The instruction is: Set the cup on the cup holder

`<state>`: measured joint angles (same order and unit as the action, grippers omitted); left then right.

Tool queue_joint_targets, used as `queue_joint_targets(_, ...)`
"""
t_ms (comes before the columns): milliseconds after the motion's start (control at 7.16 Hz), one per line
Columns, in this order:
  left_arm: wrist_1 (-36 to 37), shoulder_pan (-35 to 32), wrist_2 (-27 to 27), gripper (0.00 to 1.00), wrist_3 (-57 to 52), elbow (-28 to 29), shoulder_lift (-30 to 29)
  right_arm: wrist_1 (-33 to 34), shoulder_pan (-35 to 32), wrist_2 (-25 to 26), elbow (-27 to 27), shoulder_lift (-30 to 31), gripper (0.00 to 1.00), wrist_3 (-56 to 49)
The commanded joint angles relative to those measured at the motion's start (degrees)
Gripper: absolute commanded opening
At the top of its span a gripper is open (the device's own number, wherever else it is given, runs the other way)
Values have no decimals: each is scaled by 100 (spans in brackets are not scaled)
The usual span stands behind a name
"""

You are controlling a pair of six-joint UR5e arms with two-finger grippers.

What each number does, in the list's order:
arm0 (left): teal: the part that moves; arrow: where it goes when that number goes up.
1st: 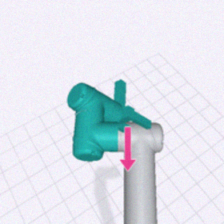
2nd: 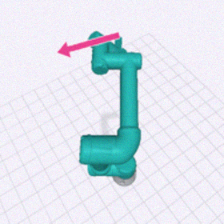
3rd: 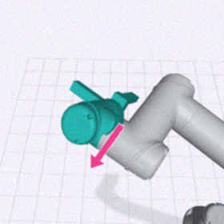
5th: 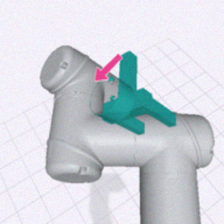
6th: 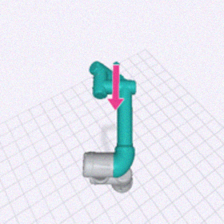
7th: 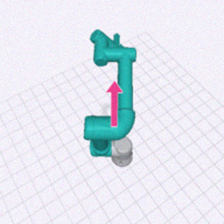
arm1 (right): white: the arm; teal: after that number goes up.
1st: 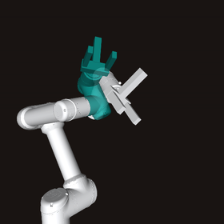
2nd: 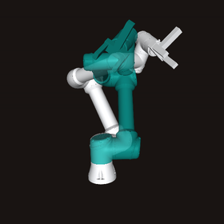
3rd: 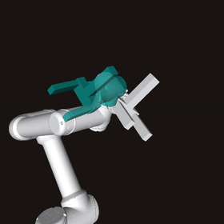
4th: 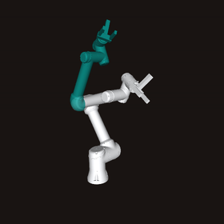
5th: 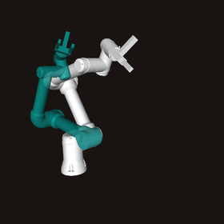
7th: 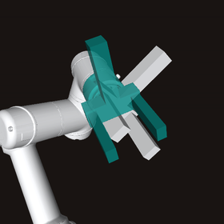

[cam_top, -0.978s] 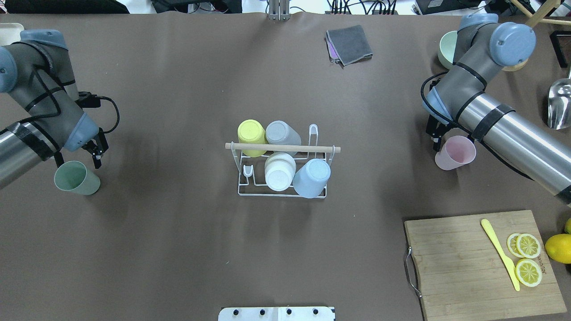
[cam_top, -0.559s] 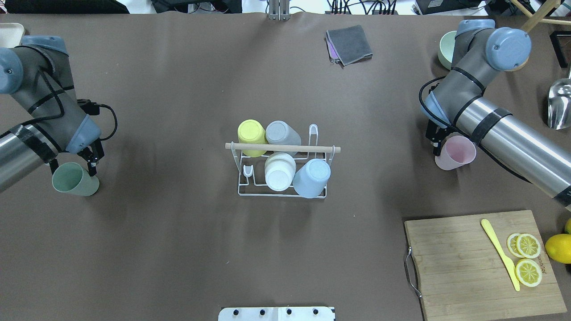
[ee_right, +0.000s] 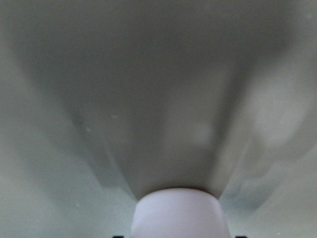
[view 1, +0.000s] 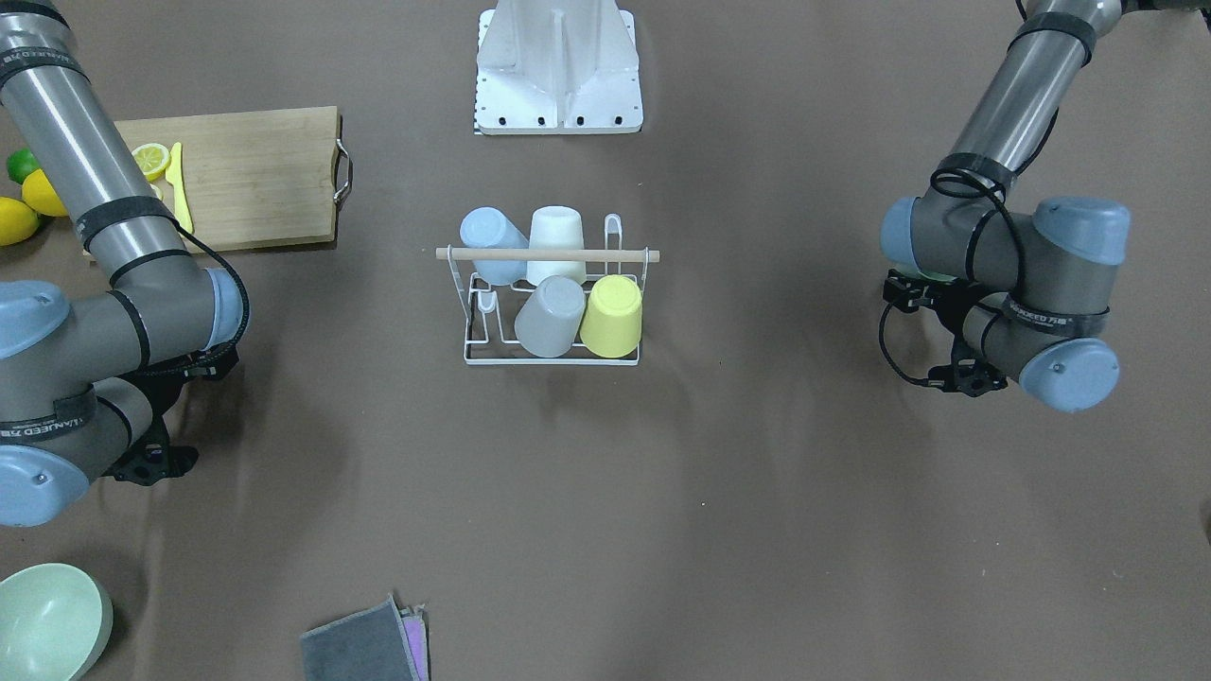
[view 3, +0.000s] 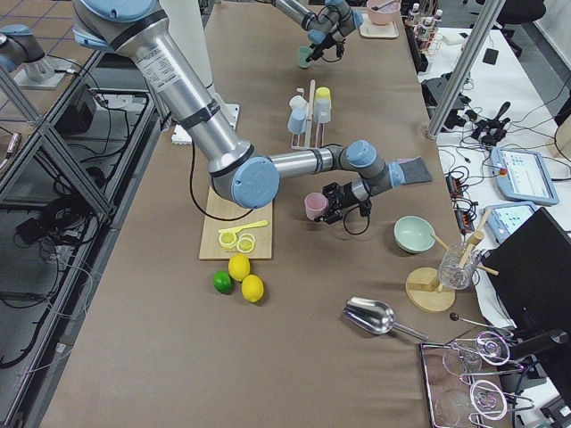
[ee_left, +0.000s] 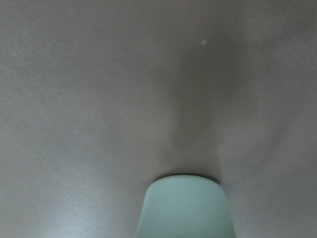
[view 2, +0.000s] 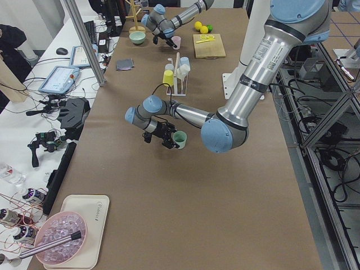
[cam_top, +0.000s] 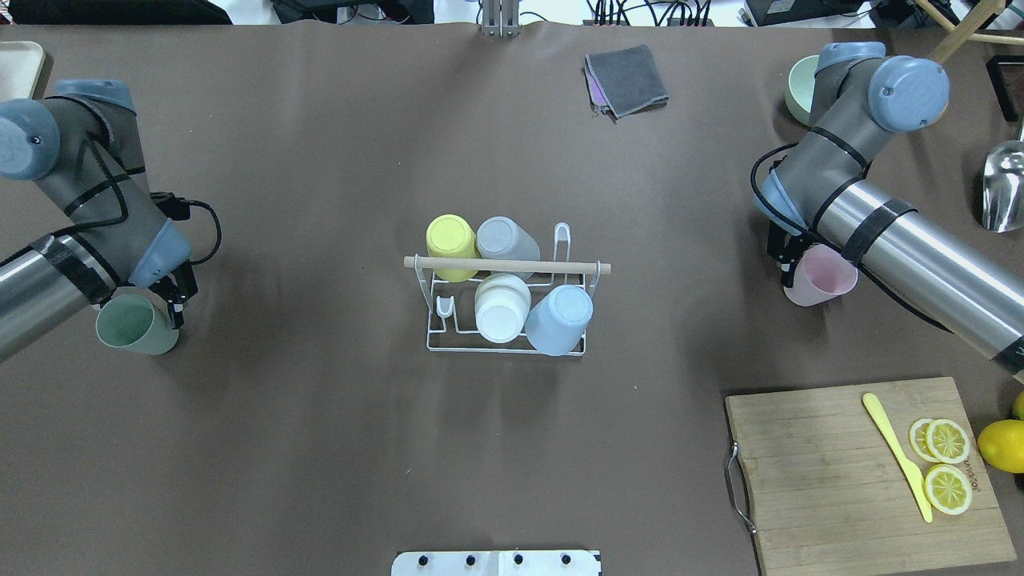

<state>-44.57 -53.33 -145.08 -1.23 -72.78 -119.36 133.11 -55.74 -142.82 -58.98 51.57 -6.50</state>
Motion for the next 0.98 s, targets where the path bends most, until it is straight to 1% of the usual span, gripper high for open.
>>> queue_joint_targets(0, 1, 77, -55, 40, 0, 1, 9, -13, -33, -26, 1, -15, 39, 9)
queue_joint_targets(140, -8, 86, -55, 20, -26, 1, 70, -48, -146, -70, -69, -15, 37, 9)
queue_joint_targets(279, -8, 86, -55, 5, -35, 1, 88, -101, -339, -175, -209, 2, 37, -61)
queue_joint_targets(419, -8, 86, -64, 0, -35, -16, 88, -127, -506, -376, -463, 89, 37, -314)
queue_joint_targets(559, -34, 16, -64, 0, -35, -51, 88, -389, -682, -500, -717, 255, 37, -673)
queue_joint_targets(699, -60, -254, -64, 0, -35, -130, 79, -1061, -919, -588, -1051, 466, 37, -746)
queue_joint_targets(838, -61, -701, -64, 0, -35, -444, 71, -1938, -1008, -754, -1202, 694, 35, -730)
